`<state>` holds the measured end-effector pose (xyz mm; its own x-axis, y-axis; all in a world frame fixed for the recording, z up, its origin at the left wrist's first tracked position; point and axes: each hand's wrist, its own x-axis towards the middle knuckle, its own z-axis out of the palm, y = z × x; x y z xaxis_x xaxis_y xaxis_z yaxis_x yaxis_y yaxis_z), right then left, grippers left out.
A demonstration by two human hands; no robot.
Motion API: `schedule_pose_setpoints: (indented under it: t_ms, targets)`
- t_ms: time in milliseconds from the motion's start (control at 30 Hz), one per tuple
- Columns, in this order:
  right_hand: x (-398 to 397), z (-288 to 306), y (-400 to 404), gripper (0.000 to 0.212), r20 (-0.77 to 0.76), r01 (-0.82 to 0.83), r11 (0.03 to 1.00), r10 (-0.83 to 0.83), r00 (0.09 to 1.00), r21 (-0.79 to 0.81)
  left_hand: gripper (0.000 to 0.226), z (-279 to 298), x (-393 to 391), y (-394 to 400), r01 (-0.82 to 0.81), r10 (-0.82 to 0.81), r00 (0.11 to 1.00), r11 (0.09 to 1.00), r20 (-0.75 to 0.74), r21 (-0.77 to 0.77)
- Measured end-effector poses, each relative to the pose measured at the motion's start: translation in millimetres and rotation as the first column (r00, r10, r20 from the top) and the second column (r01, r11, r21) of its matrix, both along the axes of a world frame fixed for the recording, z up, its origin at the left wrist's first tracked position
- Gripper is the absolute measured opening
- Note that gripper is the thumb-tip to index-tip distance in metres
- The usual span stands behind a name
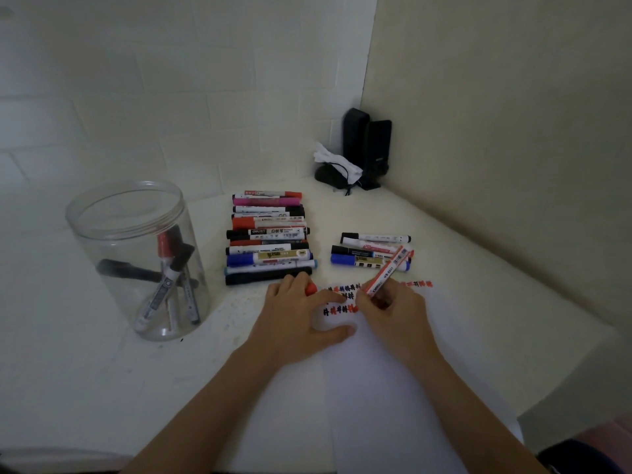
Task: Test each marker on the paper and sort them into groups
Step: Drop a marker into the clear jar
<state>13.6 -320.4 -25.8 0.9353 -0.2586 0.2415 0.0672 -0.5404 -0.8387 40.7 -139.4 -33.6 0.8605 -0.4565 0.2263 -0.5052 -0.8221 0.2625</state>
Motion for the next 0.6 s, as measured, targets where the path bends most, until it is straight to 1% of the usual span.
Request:
schedule_pose_setpoints:
  t_ms: [67, 100, 167, 233, 267, 333, 367, 400, 467, 500, 533, 600]
  targets:
    - [1, 3, -1, 0.01, -0.03, 0.051, 0.995, -0.049, 0.998, 0.08, 0.064, 3, 0, 0, 0.006, -0.006, 0.999, 1.0, -0.039, -0.016]
    - [3, 4, -1, 0.009, -0.039, 0.076, 0.988, -0.071, 0.997, 0.134, 0.054, 5, 1, 1, 0.004, -0.008, 0.997, 0.999, -0.079, -0.053]
    - [6, 7, -1, 0.01, -0.027, 0.104, 0.974, -0.101, 0.995, 0.199, 0.031, 7, 2, 1, -0.025, -0.012, 0.985, 0.977, -0.173, -0.211]
    - [6, 10, -1, 0.015, -0.035, 0.118, 0.967, -0.113, 0.993, 0.224, 0.031, 12, 1, 1, -0.097, 0.005, 0.97, 0.924, -0.242, -0.37]
    - [5, 12, -1, 0.017, -0.053, 0.122, 0.966, -0.112, 0.992, 0.23, 0.031, 16, 0, 2, -0.136, -0.001, 0.952, 0.894, -0.307, -0.427]
    - [3, 15, 0, 0.016, -0.099, 0.11, 0.961, -0.087, 0.991, 0.252, 0.028, 26, -6, 7, -0.216, -0.093, 0.875, 0.804, -0.476, -0.554]
    - [3, 19, 0, 0.013, -0.123, 0.097, 0.953, -0.063, 0.99, 0.288, 0.027, 30, -10, 10, -0.246, -0.15, 0.845, 0.743, -0.513, -0.623]
    - [2, 24, 0, 0.011, -0.14, 0.081, 0.935, -0.034, 0.99, 0.346, 0.027, 34, -13, 14, -0.257, -0.169, 0.846, 0.702, -0.505, -0.664]
    - [-1, 33, 0, 0.013, -0.142, 0.06, 0.88, 0.009, 0.99, 0.47, 0.025, 37, -18, 20, -0.256, -0.133, 0.888, 0.653, -0.44, -0.713]
    - [-3, 38, 1, 0.016, -0.135, 0.054, 0.857, 0.018, 0.991, 0.513, 0.024, 36, -21, 23, -0.265, -0.132, 0.897, 0.602, -0.422, -0.753]
    - [-6, 42, 2, 0.019, -0.127, 0.044, 0.838, 0.031, 0.991, 0.544, 0.024, 38, -25, 26, -0.298, -0.144, 0.89, 0.532, -0.432, -0.793]
    - [-16, 48, 9, 0.025, -0.119, 0.009, 0.805, 0.077, 0.99, 0.593, 0.024, 42, -32, 30, -0.407, -0.179, 0.854, 0.355, -0.488, -0.842]
